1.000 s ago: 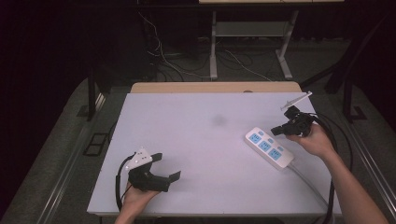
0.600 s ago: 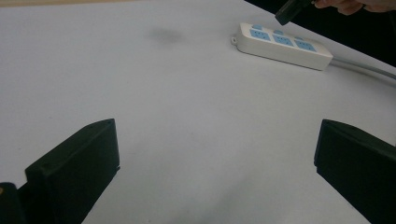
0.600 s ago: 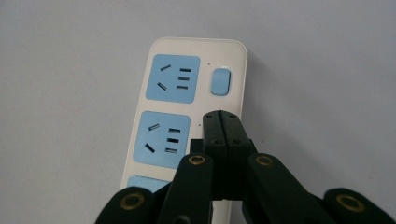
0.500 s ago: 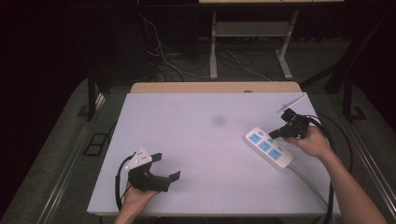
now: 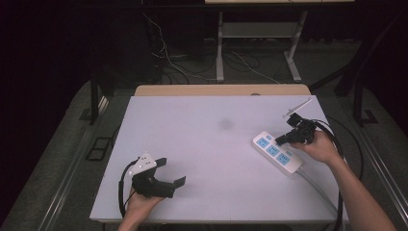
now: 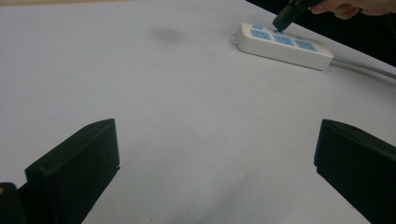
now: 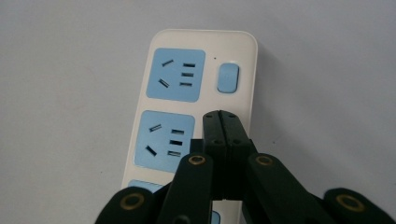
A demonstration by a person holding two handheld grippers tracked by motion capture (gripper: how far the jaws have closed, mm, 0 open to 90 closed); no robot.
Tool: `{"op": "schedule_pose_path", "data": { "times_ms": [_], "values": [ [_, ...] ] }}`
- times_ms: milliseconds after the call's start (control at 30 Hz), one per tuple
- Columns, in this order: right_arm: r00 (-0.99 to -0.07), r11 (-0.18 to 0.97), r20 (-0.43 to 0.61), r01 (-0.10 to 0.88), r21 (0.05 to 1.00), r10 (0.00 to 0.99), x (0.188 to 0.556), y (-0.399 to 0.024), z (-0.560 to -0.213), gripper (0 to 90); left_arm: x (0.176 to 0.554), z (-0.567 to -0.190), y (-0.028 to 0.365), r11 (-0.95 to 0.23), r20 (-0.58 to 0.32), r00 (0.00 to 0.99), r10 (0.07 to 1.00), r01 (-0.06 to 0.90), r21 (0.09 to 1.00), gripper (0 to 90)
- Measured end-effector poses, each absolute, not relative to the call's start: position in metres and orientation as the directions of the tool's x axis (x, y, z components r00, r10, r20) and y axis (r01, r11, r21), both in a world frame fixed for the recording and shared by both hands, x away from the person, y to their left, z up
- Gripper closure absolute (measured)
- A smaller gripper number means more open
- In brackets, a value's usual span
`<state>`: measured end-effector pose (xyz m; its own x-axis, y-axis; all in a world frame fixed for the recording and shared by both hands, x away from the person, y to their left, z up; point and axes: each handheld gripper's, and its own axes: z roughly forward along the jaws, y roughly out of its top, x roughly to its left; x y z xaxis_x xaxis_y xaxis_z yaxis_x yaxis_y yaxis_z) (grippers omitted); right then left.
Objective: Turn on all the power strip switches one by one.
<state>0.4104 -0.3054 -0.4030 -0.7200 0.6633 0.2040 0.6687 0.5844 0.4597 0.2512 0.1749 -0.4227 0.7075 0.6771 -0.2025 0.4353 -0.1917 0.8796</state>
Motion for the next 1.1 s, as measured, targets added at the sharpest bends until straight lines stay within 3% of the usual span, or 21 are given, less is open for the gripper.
{"op": "schedule_pose_path", "data": {
  "times_ms": [1100],
  "values": [
    [-0.725,0.571,0.205,0.657,0.493,0.658,0.4045,-0.3064,-0.4092,90.0,0.2505,-0.4223,0.1741,-0.199,-0.197,0.712,0.674,0.432,0.879,0.0]
  ]
}}
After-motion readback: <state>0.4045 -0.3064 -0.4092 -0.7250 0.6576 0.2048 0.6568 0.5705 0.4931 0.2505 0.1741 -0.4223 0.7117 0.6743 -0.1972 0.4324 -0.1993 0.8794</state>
